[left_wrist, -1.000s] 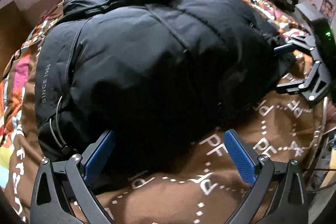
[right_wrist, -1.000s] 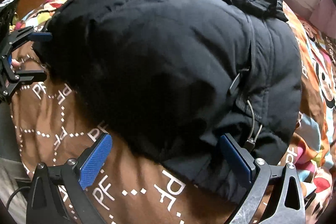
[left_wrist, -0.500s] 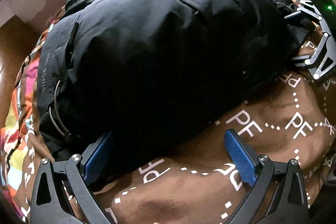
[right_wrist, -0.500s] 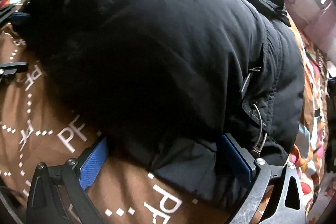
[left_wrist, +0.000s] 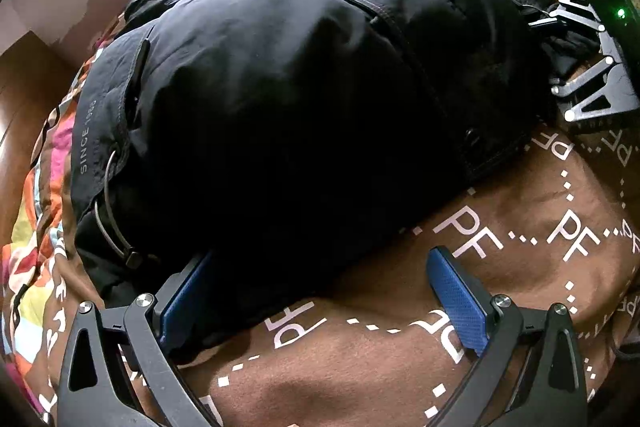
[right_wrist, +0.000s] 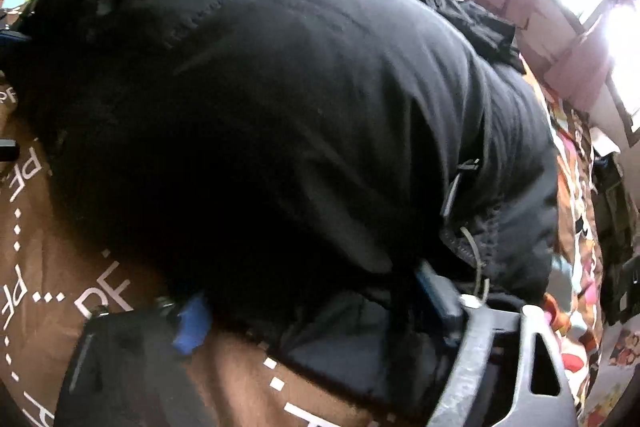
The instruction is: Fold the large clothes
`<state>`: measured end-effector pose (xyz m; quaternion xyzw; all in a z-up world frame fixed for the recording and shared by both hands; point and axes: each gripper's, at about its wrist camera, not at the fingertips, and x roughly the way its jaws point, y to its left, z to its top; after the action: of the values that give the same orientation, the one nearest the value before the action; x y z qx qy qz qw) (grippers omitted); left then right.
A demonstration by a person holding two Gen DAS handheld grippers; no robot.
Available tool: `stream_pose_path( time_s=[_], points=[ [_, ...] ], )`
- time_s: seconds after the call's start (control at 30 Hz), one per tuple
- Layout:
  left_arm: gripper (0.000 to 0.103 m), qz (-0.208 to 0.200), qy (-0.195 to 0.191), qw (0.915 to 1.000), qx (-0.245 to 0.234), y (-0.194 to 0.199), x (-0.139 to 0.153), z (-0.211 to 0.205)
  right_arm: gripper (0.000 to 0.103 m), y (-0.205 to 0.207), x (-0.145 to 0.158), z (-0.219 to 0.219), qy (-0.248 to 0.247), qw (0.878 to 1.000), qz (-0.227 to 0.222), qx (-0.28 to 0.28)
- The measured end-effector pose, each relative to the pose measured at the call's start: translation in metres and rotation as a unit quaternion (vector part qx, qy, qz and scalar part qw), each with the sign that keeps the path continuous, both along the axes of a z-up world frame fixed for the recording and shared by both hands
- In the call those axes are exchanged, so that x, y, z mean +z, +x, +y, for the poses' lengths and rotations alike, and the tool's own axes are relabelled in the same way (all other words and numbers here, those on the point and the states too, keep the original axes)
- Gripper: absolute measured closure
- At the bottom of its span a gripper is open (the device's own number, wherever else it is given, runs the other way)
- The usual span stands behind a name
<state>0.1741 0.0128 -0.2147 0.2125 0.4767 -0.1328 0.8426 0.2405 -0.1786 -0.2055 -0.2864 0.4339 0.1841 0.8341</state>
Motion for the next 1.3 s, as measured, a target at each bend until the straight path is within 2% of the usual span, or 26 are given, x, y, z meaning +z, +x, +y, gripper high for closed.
stream_pose_path(
  time_s=[0.13,0.2,0.3,0.43,0.5,0.67,0.77,0.83,0.93,1.03,1.17,1.23,1.3],
  points=[
    [0.002,-0.001,-0.001,1.0000,0.000,-0.006,0.000,-0.003,0.045,0.005,0.007,0.010,0.001,1.000,0.004,0.010],
    [0.002,-0.004,-0.001,1.0000,-0.002,-0.009,0.000,-0.004,0.060,0.010,0.016,0.011,0.009,1.000,0.010,0.009],
    [0.002,-0.007,-0.001,1.0000,-0.007,-0.013,0.001,-0.007,0.071,0.017,0.031,0.007,0.029,0.999,0.024,0.002],
    [0.002,-0.020,-0.003,0.9997,-0.015,-0.019,0.006,-0.010,0.082,0.024,0.051,0.011,0.048,0.998,0.040,0.007],
    [0.002,-0.039,0.001,0.9989,-0.026,-0.024,0.010,-0.012,0.087,0.031,0.068,0.011,0.065,0.996,0.065,0.005],
    [0.002,-0.095,0.028,0.9940,-0.047,-0.039,0.018,-0.022,0.089,0.050,0.111,0.008,0.110,0.988,0.112,0.000],
    [0.002,-0.123,0.058,0.9903,-0.032,-0.040,0.019,-0.023,0.089,0.062,0.133,0.010,0.134,0.981,0.139,-0.004],
    [0.002,-0.119,0.079,0.9896,-0.016,-0.035,0.015,-0.022,0.090,0.065,0.146,0.011,0.154,0.976,0.153,-0.013],
    [0.002,-0.104,0.070,0.9919,-0.015,-0.033,0.012,-0.019,0.090,0.076,0.158,0.010,0.184,0.968,0.169,-0.025],
    [0.002,-0.088,0.051,0.9944,-0.029,-0.035,0.013,-0.018,0.090,0.082,0.155,0.010,0.185,0.967,0.174,-0.018],
    [0.002,-0.042,0.042,0.9967,-0.055,-0.030,0.006,-0.014,0.088,0.079,0.136,0.001,0.176,0.964,0.201,-0.014],
    [0.002,-0.025,0.049,0.9960,-0.071,-0.027,0.001,-0.011,0.085,0.075,0.119,-0.005,0.166,0.961,0.222,-0.016],
    [0.002,-0.015,0.077,0.9935,-0.082,-0.025,-0.010,-0.011,0.079,0.072,0.103,-0.010,0.158,0.959,0.236,-0.018]
  ],
)
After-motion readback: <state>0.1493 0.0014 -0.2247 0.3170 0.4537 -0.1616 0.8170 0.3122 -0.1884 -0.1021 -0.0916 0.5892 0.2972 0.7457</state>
